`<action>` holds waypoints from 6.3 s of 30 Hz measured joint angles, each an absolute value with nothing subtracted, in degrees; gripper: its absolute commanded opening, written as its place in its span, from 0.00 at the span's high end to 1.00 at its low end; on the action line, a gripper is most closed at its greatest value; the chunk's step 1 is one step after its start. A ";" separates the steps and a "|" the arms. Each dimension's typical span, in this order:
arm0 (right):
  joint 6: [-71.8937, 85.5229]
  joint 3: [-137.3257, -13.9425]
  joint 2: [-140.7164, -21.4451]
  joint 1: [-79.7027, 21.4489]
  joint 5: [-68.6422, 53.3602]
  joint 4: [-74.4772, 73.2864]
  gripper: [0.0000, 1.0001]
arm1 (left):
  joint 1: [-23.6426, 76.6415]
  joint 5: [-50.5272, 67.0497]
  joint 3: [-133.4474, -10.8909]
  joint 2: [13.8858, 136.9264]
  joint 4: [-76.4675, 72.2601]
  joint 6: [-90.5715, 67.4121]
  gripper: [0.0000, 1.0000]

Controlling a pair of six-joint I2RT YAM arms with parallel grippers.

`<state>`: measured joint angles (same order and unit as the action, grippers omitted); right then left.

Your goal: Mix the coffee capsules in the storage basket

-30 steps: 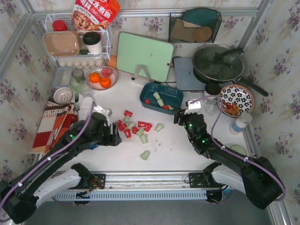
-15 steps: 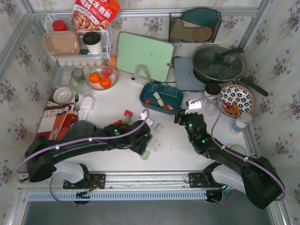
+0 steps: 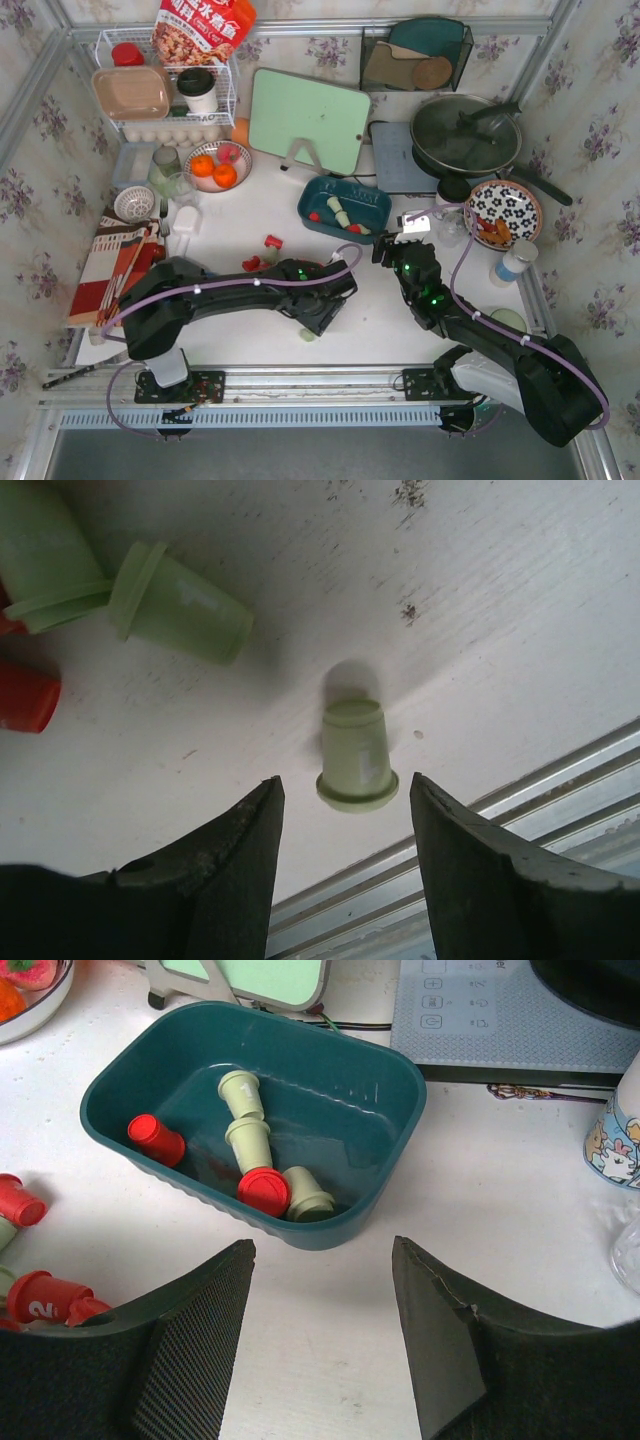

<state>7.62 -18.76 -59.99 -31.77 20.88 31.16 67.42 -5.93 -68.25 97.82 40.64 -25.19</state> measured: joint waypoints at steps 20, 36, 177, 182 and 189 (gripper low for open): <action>7.64 -18.76 -59.94 -31.77 20.82 31.14 0.35 | 67.46 -5.08 -71.77 106.21 42.59 -27.05 0.69; 8.25 -18.76 -59.92 -31.77 20.62 31.14 0.35 | 58.35 -14.52 -77.69 93.56 36.93 -23.79 0.75; 38.28 -41.58 -94.80 -50.09 31.97 8.25 0.66 | 36.38 -9.02 -52.40 34.06 48.05 -8.67 0.29; 37.21 -41.56 -93.36 -50.41 32.03 7.68 0.72 | 36.38 -9.02 -52.38 33.89 48.05 -8.67 0.29; 35.86 -41.21 -88.90 -50.46 32.51 7.35 0.73 | 36.34 -8.99 -52.38 33.74 48.05 -8.67 0.29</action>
